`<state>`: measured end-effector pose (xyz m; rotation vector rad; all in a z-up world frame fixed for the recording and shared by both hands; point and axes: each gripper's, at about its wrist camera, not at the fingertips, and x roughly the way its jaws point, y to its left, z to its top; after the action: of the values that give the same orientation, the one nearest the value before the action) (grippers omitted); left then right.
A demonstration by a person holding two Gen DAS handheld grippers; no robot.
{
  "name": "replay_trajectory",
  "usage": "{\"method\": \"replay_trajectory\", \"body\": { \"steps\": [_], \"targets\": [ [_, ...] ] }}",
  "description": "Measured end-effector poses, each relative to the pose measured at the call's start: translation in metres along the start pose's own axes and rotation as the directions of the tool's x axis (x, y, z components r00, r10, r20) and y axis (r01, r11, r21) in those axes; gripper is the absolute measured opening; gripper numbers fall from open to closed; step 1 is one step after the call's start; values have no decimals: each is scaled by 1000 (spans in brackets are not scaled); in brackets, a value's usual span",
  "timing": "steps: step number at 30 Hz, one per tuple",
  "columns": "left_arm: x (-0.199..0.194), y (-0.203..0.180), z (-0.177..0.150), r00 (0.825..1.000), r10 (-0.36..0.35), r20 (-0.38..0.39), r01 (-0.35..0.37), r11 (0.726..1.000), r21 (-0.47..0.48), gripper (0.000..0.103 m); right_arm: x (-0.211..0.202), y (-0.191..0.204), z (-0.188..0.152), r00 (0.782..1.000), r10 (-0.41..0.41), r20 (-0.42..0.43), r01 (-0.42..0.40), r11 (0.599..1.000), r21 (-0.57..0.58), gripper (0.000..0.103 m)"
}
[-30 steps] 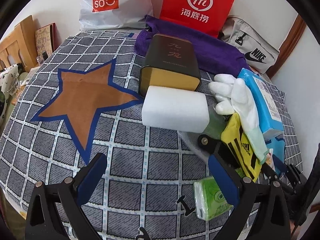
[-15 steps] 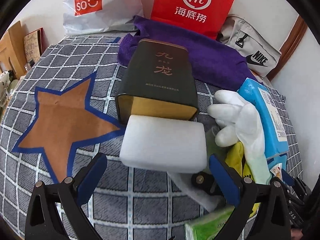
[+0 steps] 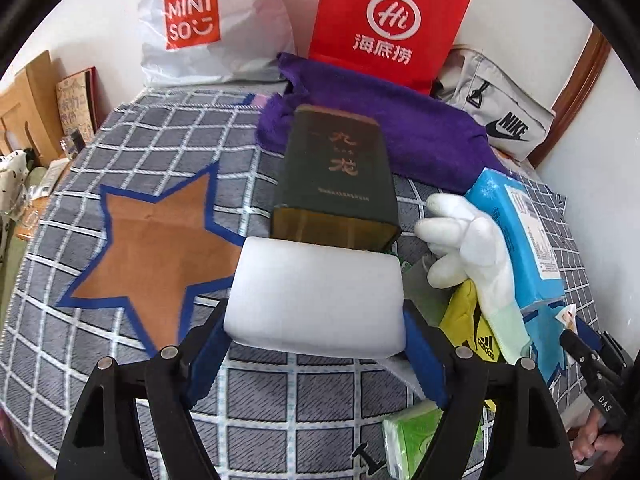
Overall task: Organize soft objects
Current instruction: 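Carry both items onto the purple towel and open both tools to release them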
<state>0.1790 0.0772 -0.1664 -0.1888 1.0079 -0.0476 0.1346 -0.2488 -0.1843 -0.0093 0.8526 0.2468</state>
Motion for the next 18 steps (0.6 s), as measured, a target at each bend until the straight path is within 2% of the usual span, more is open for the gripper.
{"method": "replay_trajectory", "body": {
  "steps": [4,9,13,18],
  "targets": [
    [-16,6,8,999,25,23,-25,1000,-7,80,-12,3,17,999,10,31,-10,1000,7,45],
    [-26,6,29,997,48,52,-48,999,-14,80,-12,6,55,998,1,57,-2,1000,6,45],
    [-28,-3,57,994,78,74,-78,997,-3,80,-8,12,88,996,13,91,-11,1000,-13,45],
    [-23,-10,91,992,83,92,-83,997,-5,80,2,20,128,992,30,119,-26,999,-34,45]
  ]
}}
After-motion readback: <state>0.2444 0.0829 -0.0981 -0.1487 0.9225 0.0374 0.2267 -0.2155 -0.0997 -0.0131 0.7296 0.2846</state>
